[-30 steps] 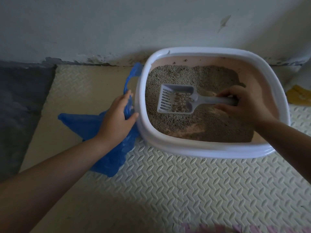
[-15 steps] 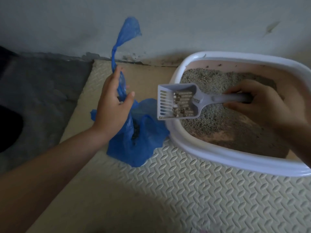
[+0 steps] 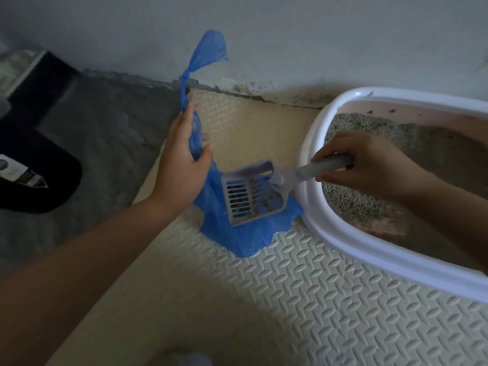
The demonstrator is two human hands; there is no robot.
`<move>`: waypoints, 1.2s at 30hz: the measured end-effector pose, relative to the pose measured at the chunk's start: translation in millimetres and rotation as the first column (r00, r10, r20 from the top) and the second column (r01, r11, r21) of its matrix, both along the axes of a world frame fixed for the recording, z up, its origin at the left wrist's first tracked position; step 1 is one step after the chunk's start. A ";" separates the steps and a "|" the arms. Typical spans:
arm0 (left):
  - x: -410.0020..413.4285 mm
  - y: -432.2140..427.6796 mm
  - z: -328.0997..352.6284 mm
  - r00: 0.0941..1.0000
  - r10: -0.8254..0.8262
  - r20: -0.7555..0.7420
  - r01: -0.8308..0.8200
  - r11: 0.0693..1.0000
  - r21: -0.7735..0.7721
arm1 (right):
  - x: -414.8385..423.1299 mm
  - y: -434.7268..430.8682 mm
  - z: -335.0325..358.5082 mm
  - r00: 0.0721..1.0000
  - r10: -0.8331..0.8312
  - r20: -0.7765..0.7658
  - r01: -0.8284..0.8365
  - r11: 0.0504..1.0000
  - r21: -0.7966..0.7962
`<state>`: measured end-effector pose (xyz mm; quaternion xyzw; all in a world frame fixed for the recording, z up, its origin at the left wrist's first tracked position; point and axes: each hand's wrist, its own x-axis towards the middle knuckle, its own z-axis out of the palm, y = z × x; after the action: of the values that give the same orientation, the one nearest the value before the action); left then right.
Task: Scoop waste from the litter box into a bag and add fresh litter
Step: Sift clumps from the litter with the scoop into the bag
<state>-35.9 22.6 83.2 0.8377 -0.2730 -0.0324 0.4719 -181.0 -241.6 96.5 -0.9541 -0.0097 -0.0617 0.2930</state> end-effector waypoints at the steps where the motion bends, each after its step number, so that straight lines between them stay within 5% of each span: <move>1: 2.8 2.5 -0.5 1.000 0.019 0.000 -0.019 1.000 -0.005 | 2.7 2.8 1.0 1.000 0.008 -0.005 -0.008 1.000 0.004; 18: 10.3 26.0 -8.5 0.995 0.094 -0.031 -0.095 0.995 -0.020 | 5.0 3.5 -4.3 0.997 0.015 -0.079 -0.014 1.000 0.013; 28: -1.8 28.8 -14.7 0.995 -0.015 -0.103 0.026 0.994 0.104 | 19.6 21.6 -0.7 0.994 -0.103 -0.048 0.103 0.995 -0.006; 36: 0.1 34.0 -18.5 0.988 0.034 -0.150 -0.032 0.999 0.021 | 15.0 37.9 -2.8 0.976 -0.216 0.032 0.212 0.972 0.106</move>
<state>-35.8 56.7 64.7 0.8416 -0.2224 -0.0901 0.4839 -166.1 -203.8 93.7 -0.9318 0.0901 -0.1141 0.3327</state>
